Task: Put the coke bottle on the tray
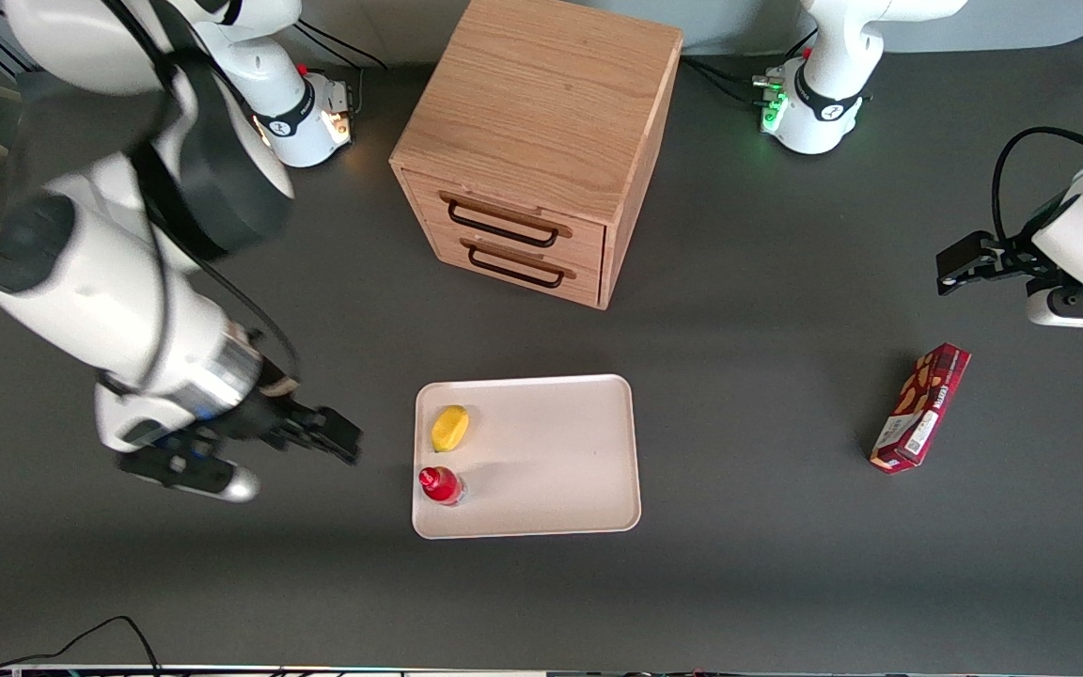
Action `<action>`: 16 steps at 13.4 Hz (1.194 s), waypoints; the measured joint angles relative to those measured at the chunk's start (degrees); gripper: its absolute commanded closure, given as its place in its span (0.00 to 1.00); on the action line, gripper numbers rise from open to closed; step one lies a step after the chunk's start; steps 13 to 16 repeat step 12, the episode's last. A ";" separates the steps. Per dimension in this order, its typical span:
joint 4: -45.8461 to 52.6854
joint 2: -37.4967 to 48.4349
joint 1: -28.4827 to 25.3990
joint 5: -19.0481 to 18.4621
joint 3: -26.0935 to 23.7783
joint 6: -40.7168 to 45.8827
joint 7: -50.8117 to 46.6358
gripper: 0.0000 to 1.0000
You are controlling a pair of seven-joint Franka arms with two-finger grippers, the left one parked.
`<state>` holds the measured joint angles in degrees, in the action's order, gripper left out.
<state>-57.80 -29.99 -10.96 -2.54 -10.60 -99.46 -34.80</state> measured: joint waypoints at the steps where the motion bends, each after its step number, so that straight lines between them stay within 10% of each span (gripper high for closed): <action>1: -0.54 2.97 1.44 -0.05 0.02 4.51 1.85 0.00; 10: -37.71 35.24 9.83 -0.07 -0.05 0.83 11.19 0.00; 16: -39.23 36.81 10.03 0.20 -0.07 -0.52 11.52 0.00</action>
